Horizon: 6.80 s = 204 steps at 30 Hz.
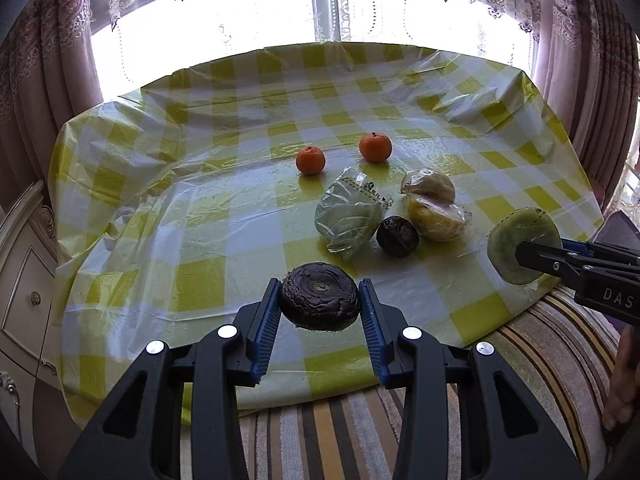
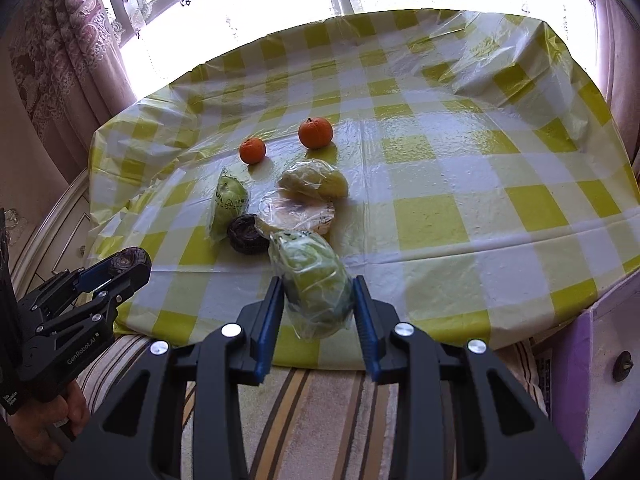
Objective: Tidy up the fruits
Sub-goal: 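Carry both items into the white box and open both grippers to release, then withdraw both grippers from the box back toward the table, then grasp the large bagged cabbage with the left gripper while the right gripper grasps an orange, then carry the cabbage and orange into the white box and open both grippers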
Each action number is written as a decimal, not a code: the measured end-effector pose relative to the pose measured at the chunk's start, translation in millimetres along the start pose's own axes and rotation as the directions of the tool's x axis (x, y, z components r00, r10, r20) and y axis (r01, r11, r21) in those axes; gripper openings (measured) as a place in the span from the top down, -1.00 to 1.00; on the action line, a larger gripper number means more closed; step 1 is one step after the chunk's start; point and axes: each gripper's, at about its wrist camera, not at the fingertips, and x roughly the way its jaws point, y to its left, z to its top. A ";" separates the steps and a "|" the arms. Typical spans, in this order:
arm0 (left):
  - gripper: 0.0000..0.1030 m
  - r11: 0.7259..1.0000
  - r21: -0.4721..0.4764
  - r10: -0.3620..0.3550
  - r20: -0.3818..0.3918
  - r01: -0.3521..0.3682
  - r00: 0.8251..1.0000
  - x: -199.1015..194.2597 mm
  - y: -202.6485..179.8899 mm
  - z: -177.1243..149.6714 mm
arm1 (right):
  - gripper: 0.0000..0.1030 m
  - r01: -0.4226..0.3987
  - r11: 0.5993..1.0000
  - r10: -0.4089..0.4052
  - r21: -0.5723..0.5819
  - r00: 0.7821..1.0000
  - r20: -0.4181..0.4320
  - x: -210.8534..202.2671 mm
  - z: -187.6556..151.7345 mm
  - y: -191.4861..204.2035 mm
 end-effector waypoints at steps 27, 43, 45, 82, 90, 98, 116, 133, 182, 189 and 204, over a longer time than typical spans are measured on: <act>0.27 0.851 0.211 -0.473 -0.092 0.481 0.876 10.4 -224.9 29.3 | 0.33 0.307 0.922 -0.323 0.238 0.946 0.029 -102.9 -34.5 -189.7; 0.26 0.750 0.319 -0.501 -0.298 0.580 0.812 58.8 -353.4 23.0 | 0.33 0.486 0.824 -0.479 0.292 0.872 -0.098 -100.8 -53.6 -259.6; 0.26 0.753 0.320 -0.490 -0.311 0.575 0.814 63.8 -357.4 21.3 | 0.32 0.486 0.820 -0.477 0.301 0.872 -0.109 -99.3 -55.4 -263.3; -0.43 0.866 0.200 -0.452 -0.076 0.458 0.889 28.9 -258.9 36.8 | -0.38 0.298 0.906 -0.323 0.301 0.946 0.035 -120.3 -31.5 -224.3; -0.44 0.919 0.127 -0.374 -0.015 0.373 0.927 24.1 -197.2 39.5 | -0.38 0.250 0.934 -0.270 0.255 0.962 0.048 -107.6 -18.7 -193.1; -0.44 0.943 0.040 -0.331 0.003 0.330 0.944 22.7 -138.9 38.4 | -0.39 0.260 0.950 -0.267 0.173 0.964 0.017 -75.7 -11.9 -151.5; -0.44 0.926 -0.291 -0.242 0.026 0.239 0.970 35.6 13.1 22.7 | -0.52 0.159 0.987 -0.158 0.015 0.987 -0.030 -2.3 2.0 -50.2; -0.64 0.801 -0.501 -0.374 0.009 0.328 0.927 100.8 45.7 38.5 | -0.67 0.125 0.991 -0.124 -0.048 0.992 0.025 34.5 56.3 -12.8; -0.13 0.844 -0.450 -0.300 0.051 0.290 0.953 106.1 41.8 44.7 | 0.16 0.111 0.946 -0.147 -0.306 0.984 -0.098 162.9 170.1 28.4; -0.13 0.870 -0.417 -0.260 0.066 0.263 0.963 95.0 36.7 46.8 | 0.16 0.192 0.957 -0.200 -0.218 0.980 -0.012 112.0 142.2 3.3; -0.13 0.929 -0.280 -0.219 0.106 0.241 0.970 52.0 -1.2 52.5 | 0.16 0.276 0.958 -0.275 -0.074 0.961 0.033 26.3 79.3 -52.1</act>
